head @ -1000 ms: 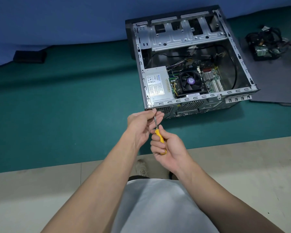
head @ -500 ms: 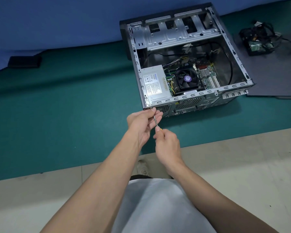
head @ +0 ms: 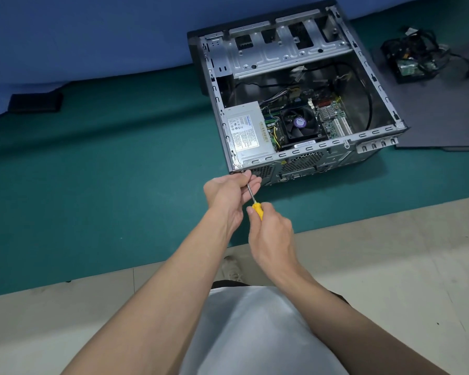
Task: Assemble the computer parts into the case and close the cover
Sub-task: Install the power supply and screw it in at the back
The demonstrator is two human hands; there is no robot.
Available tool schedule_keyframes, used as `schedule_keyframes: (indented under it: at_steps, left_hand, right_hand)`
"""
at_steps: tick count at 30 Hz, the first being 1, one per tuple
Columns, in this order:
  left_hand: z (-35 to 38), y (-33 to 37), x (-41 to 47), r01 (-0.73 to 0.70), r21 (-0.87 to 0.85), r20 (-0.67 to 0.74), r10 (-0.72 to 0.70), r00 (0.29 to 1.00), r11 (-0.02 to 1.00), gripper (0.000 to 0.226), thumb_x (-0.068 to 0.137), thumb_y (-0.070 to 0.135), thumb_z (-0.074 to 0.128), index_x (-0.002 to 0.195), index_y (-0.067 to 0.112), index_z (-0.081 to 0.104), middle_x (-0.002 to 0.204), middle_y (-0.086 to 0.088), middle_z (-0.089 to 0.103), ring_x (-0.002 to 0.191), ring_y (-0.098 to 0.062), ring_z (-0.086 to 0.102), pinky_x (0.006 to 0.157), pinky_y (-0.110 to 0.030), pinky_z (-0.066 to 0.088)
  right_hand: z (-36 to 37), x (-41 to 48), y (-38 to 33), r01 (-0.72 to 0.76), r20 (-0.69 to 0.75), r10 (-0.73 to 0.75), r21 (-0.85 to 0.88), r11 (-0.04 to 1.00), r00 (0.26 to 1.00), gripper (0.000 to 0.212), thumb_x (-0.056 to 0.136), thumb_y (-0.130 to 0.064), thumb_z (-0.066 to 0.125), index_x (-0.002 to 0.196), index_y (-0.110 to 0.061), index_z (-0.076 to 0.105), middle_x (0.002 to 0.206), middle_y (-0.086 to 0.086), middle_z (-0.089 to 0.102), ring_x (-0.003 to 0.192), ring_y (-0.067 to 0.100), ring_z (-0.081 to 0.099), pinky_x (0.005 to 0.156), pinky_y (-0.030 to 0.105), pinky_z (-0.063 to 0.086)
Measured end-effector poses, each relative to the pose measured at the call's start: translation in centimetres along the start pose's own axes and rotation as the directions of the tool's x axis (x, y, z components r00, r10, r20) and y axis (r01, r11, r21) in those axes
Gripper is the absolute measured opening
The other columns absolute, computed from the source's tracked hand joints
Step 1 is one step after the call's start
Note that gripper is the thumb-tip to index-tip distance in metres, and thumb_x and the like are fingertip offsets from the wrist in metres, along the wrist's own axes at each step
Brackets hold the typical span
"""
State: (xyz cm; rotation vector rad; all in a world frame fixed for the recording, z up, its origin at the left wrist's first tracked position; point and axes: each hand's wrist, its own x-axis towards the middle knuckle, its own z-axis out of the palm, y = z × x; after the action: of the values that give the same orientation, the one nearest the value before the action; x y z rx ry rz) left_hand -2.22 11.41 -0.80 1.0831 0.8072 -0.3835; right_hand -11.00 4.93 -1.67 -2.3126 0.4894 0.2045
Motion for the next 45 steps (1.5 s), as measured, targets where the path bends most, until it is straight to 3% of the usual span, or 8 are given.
schedule_keyframes:
  at_steps: [4, 9, 18, 21, 27, 33, 37, 45]
  left_hand:
    - [-0.3, 0.2, 0.1, 0.01, 0.024, 0.048, -0.011, 0.999, 1.0, 0.005, 0.084, -0.01, 0.066, 0.086, -0.012, 0.063, 0.076, -0.024, 0.07, 0.069, -0.029, 0.073, 0.061, -0.027, 0.059]
    - [-0.5, 0.4, 0.1, 0.015, 0.043, 0.058, -0.018, 0.998, 0.999, 0.004, 0.083, -0.01, 0.066, 0.083, -0.01, 0.062, 0.069, -0.021, 0.07, 0.066, -0.027, 0.072, 0.059, -0.024, 0.058]
    - [-0.1, 0.1, -0.1, 0.001, 0.047, 0.015, -0.002, 1.0, 0.999, 0.003, 0.085, -0.009, 0.065, 0.084, -0.01, 0.063, 0.064, -0.017, 0.069, 0.064, -0.025, 0.072, 0.057, -0.024, 0.057]
    - [-0.3, 0.3, 0.0, 0.012, 0.049, 0.042, -0.014, 0.999, 0.999, 0.003, 0.086, -0.009, 0.065, 0.086, -0.01, 0.063, 0.073, -0.02, 0.07, 0.069, -0.028, 0.072, 0.063, -0.028, 0.06]
    - [-0.5, 0.5, 0.0, 0.043, 0.006, 0.06, -0.044, 0.997, 0.999, 0.003, 0.085, -0.008, 0.065, 0.085, -0.009, 0.062, 0.071, -0.02, 0.071, 0.067, -0.026, 0.073, 0.061, -0.024, 0.059]
    - [-0.4, 0.3, 0.0, 0.014, 0.057, 0.018, -0.015, 1.0, 0.998, 0.004, 0.085, -0.008, 0.066, 0.084, -0.01, 0.063, 0.071, -0.021, 0.07, 0.066, -0.027, 0.072, 0.06, -0.026, 0.059]
    - [-0.3, 0.4, 0.0, 0.009, 0.068, 0.036, -0.012, 0.999, 0.998, 0.004, 0.086, -0.008, 0.065, 0.084, -0.01, 0.063, 0.074, -0.021, 0.07, 0.068, -0.027, 0.072, 0.062, -0.028, 0.06]
    - [-0.4, 0.5, -0.1, 0.039, 0.012, 0.059, -0.04, 0.997, 0.999, 0.003, 0.085, -0.009, 0.065, 0.084, -0.01, 0.062, 0.069, -0.02, 0.07, 0.065, -0.024, 0.072, 0.058, -0.023, 0.057]
  right_hand:
    - [0.6, 0.3, -0.6, -0.18, 0.071, 0.166, 0.362, 0.915, 0.984, 0.03, 0.101, -0.025, 0.043, 0.085, -0.005, 0.058, 0.065, 0.009, 0.056, 0.061, 0.029, 0.049, 0.056, 0.034, 0.026]
    - [-0.3, 1.1, 0.0, -0.69, 0.752, -0.014, 0.598, -0.408, 0.659, 0.025, 0.092, -0.025, 0.049, 0.08, -0.004, 0.054, 0.05, -0.004, 0.032, 0.033, 0.004, 0.02, 0.03, 0.016, 0.015]
    - [1.1, 0.2, 0.6, -0.085, 0.032, 0.082, 0.128, 0.988, 0.996, 0.025, 0.1, -0.036, 0.042, 0.085, -0.017, 0.049, 0.079, 0.011, 0.062, 0.074, 0.032, 0.046, 0.062, 0.036, 0.025]
    - [1.1, 0.8, 0.0, -0.214, 0.114, 0.184, 0.386, 0.897, 0.976, 0.031, 0.101, -0.026, 0.044, 0.077, -0.008, 0.052, 0.065, 0.009, 0.053, 0.058, 0.026, 0.041, 0.054, 0.036, 0.029]
    - [-0.6, 1.4, 0.0, -0.727, 0.749, -0.06, 0.615, -0.306, 0.659, 0.029, 0.096, -0.026, 0.044, 0.081, -0.004, 0.054, 0.053, -0.003, 0.037, 0.034, 0.003, 0.022, 0.03, 0.016, 0.016]
    - [0.1, -0.1, 0.0, -0.236, 0.18, 0.196, 0.244, 0.941, 0.964, 0.03, 0.097, -0.043, 0.048, 0.091, -0.014, 0.053, 0.078, 0.004, 0.064, 0.067, 0.023, 0.057, 0.061, 0.038, 0.043]
    - [1.0, 0.2, -0.2, -0.17, 0.085, 0.156, 0.189, 0.967, 0.984, 0.026, 0.101, -0.028, 0.041, 0.083, -0.013, 0.05, 0.076, 0.007, 0.057, 0.073, 0.029, 0.043, 0.061, 0.036, 0.024]
    - [-0.5, 1.1, 0.1, -0.715, 0.747, -0.073, 0.597, -0.365, 0.661, 0.024, 0.091, -0.024, 0.048, 0.081, -0.004, 0.056, 0.053, -0.002, 0.037, 0.033, 0.004, 0.027, 0.031, 0.016, 0.015]
